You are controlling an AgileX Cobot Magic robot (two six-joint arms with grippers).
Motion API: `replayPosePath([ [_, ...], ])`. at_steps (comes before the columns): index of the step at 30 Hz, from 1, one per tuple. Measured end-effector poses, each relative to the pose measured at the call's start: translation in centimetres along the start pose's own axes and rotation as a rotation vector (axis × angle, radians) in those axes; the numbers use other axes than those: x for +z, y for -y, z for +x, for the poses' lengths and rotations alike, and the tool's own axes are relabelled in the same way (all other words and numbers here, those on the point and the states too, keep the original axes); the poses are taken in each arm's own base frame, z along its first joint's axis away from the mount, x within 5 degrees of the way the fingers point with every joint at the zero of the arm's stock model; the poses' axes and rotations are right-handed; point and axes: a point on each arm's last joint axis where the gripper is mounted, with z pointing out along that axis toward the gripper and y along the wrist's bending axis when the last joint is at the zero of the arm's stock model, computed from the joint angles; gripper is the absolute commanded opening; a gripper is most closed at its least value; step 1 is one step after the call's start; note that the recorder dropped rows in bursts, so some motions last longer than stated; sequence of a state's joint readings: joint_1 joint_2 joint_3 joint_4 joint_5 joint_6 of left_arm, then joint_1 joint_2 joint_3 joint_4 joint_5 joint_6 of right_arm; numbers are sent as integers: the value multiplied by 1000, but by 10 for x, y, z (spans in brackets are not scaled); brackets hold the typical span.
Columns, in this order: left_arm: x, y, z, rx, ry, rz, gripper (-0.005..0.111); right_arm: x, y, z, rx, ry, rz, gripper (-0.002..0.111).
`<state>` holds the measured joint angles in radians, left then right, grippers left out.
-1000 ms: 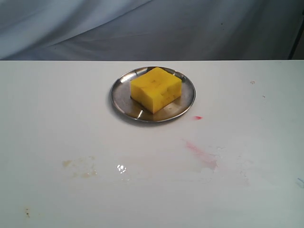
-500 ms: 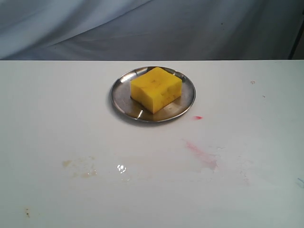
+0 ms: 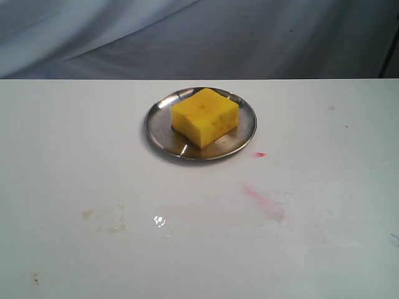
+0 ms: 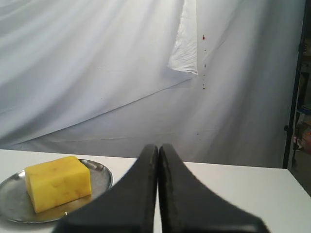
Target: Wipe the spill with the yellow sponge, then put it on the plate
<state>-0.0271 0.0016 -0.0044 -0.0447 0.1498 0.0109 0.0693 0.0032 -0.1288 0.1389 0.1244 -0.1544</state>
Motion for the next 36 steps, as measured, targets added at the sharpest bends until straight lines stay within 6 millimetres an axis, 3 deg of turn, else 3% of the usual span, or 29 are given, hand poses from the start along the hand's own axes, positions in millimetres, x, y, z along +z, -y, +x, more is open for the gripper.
replayPosePath([
  [10,0,0,0,0,0,0,1,5,1,32,1,-31,12,0],
  [36,0,0,0,0,0,0,1,4,0,44,-98,-144,-7,0],
])
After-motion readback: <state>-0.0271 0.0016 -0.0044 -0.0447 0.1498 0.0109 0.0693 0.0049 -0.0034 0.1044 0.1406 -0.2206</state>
